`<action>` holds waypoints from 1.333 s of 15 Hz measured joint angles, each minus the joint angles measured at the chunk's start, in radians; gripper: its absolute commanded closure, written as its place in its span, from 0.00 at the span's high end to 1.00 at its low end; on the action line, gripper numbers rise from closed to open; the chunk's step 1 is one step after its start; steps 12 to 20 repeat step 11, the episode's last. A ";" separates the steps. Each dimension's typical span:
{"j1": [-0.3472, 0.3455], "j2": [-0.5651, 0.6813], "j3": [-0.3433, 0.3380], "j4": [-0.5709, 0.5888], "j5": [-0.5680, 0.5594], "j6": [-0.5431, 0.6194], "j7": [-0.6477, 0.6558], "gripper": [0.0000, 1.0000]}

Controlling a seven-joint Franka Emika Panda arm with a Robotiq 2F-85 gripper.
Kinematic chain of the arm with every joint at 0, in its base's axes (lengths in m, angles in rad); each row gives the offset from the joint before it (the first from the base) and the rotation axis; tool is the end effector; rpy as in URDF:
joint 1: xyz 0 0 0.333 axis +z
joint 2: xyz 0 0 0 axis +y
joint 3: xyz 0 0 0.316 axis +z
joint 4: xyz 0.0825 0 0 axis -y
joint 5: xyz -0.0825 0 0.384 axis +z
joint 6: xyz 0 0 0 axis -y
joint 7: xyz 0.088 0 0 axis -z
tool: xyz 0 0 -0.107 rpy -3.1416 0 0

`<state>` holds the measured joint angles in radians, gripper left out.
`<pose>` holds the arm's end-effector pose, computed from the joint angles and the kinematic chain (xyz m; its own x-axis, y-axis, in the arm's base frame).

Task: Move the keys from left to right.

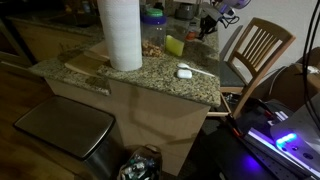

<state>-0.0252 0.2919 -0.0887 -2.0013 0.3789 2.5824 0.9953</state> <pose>0.6221 -0.0752 0.3423 0.1885 -0.9790 -0.0776 -0.9256 -0.1507 -0.3471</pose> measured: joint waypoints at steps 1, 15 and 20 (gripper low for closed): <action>0.006 0.003 -0.002 0.000 -0.013 0.023 0.020 0.56; 0.020 -0.161 -0.066 0.096 -0.167 0.122 0.178 1.00; 0.020 -0.161 -0.066 0.096 -0.167 0.122 0.178 1.00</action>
